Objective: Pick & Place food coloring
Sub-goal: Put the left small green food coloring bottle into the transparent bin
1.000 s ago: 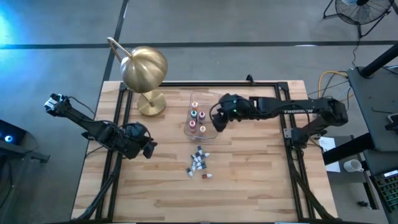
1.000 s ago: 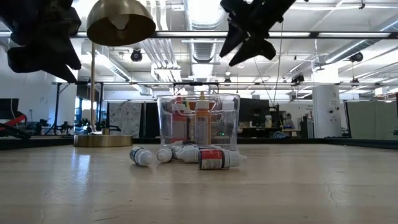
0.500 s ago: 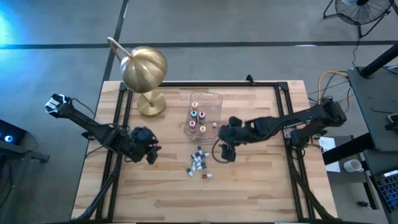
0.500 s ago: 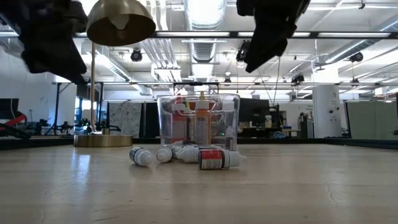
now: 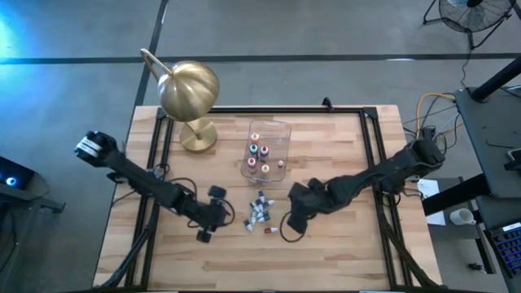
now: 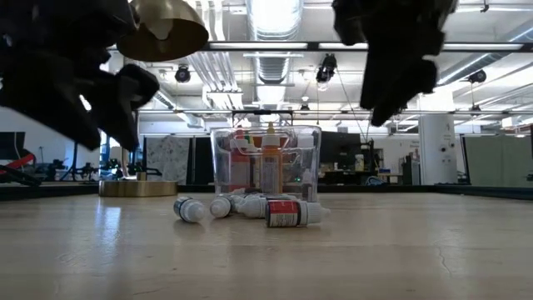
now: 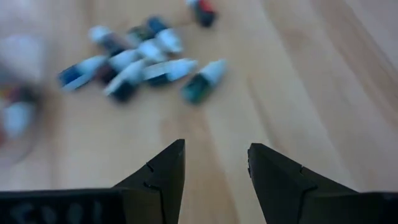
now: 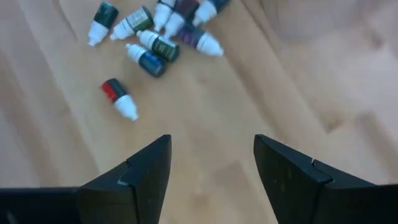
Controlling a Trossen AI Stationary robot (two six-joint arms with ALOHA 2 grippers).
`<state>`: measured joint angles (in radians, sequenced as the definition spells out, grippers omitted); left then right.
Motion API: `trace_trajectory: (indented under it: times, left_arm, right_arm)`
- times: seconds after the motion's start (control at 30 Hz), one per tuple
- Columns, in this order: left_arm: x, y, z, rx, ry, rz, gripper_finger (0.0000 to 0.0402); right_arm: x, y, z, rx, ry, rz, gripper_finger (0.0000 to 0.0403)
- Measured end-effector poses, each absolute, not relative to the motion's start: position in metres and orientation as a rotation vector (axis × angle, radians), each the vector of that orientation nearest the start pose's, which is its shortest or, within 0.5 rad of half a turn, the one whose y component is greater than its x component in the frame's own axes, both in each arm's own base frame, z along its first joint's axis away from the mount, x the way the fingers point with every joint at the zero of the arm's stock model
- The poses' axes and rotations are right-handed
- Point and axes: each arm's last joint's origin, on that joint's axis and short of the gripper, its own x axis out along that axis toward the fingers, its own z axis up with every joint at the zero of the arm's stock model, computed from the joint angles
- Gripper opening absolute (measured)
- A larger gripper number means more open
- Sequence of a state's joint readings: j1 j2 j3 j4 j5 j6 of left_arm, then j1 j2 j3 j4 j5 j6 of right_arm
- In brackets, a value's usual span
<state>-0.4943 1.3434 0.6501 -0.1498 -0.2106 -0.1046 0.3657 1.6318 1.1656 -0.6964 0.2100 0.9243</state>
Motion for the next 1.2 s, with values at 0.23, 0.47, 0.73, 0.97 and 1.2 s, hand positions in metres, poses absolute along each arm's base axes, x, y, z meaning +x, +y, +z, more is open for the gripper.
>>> trace_trajectory:
  times: [0.23, 0.47, 0.73, 0.97, 1.2]
  left_arm:
    - [0.252, -0.123, 0.166, 0.296, 0.796, -0.297, 0.0149]
    - [0.289, -0.118, 0.164, 0.329, 0.822, -0.333, 0.0149]
    - [0.320, -0.113, 0.158, 0.335, 0.957, -0.357, 0.0149]
    - [0.332, -0.117, 0.151, 0.292, 1.046, -0.411, 0.0149]
    - [0.333, -0.115, 0.148, 0.252, 1.074, -0.386, 0.0122]
  right_arm:
    - [0.281, 0.139, 0.226, 0.619, 1.040, -0.464, 0.0219]
    - [0.270, 0.144, 0.227, 0.582, 1.057, -0.482, 0.0219]
    - [0.254, 0.140, 0.225, 0.481, 1.128, -0.497, 0.0219]
    - [0.241, 0.134, 0.209, 0.454, 1.145, -0.529, 0.0219]
    - [0.234, 0.129, 0.202, 0.489, 1.101, -0.559, 0.0219]
